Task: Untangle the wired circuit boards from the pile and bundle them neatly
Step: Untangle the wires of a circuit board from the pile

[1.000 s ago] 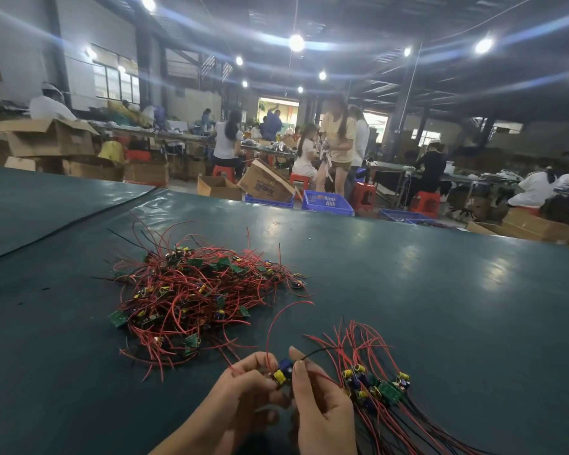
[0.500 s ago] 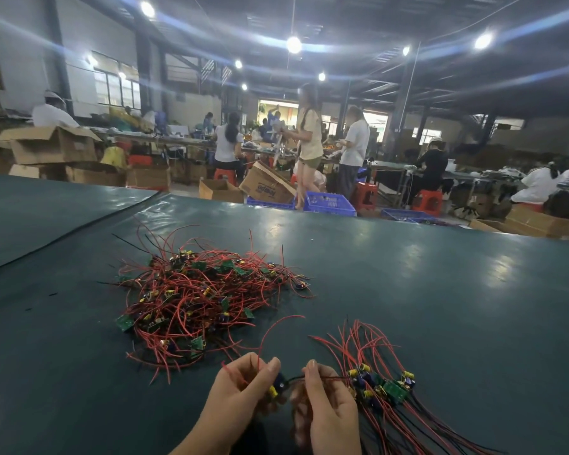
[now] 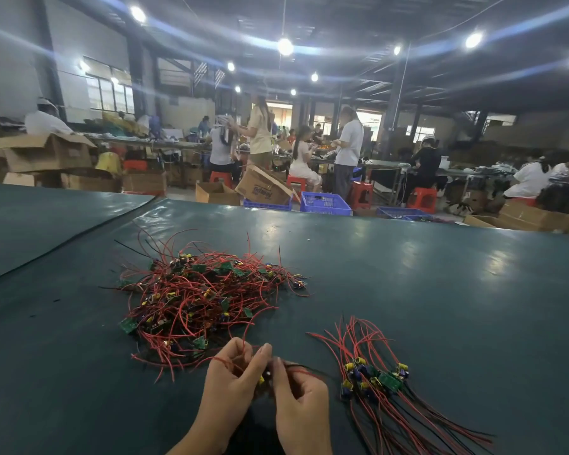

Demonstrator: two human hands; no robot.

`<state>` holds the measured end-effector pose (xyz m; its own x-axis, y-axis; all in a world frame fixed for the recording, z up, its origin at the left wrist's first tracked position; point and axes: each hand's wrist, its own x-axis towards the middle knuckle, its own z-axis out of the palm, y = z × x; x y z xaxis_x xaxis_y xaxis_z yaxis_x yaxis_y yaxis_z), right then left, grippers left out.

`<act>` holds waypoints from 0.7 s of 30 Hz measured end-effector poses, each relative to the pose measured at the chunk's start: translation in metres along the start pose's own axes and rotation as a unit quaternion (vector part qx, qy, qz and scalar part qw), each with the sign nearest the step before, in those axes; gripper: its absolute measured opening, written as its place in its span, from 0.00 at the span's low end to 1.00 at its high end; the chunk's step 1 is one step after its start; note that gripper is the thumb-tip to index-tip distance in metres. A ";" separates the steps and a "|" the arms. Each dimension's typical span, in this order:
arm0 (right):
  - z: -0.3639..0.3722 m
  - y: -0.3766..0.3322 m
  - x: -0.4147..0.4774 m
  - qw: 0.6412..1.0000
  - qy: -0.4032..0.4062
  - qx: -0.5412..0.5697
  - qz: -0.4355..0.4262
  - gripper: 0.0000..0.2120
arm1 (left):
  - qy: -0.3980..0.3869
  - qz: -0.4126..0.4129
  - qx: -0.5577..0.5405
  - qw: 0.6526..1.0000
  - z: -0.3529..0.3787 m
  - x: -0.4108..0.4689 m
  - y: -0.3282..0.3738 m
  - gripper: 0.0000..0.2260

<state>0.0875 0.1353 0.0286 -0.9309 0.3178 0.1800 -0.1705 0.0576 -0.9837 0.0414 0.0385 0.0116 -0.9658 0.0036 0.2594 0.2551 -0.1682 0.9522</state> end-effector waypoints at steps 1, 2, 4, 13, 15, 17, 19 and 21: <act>0.000 0.001 0.000 1.000 0.009 0.012 0.002 0.14 | 0.002 -0.001 0.003 1.000 0.000 0.000 -0.001 0.16; 0.000 0.000 0.001 1.000 0.013 0.025 0.007 0.14 | 0.008 -0.003 0.005 1.000 0.000 0.000 -0.003 0.17; -0.002 -0.003 0.001 0.998 0.019 0.053 0.035 0.13 | 0.017 -0.010 0.005 1.000 -0.001 0.000 -0.003 0.19; -0.005 -0.008 -0.003 0.970 0.057 0.172 0.164 0.06 | 0.018 -0.014 0.003 1.000 -0.002 0.000 0.003 0.15; -0.006 -0.009 -0.003 0.970 0.064 0.172 0.159 0.07 | -0.012 -0.039 -0.009 0.999 -0.001 -0.002 0.005 0.10; -0.006 -0.009 -0.002 0.969 0.071 0.187 0.144 0.08 | -0.055 -0.062 -0.018 0.996 0.000 -0.004 0.007 0.09; -0.005 -0.010 -0.001 0.972 0.076 0.184 0.128 0.09 | -0.091 -0.062 0.002 0.994 0.002 -0.006 0.010 0.13; -0.004 -0.009 -0.001 0.973 0.081 0.180 0.122 0.09 | -0.097 -0.054 0.024 0.993 0.003 -0.008 0.011 0.15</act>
<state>0.0913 0.1387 0.0374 -0.8999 0.4268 -0.0902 -0.0801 -0.3649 -0.9276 0.0517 0.0391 0.0207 -0.9615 0.2105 0.1768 0.1564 -0.1098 0.9816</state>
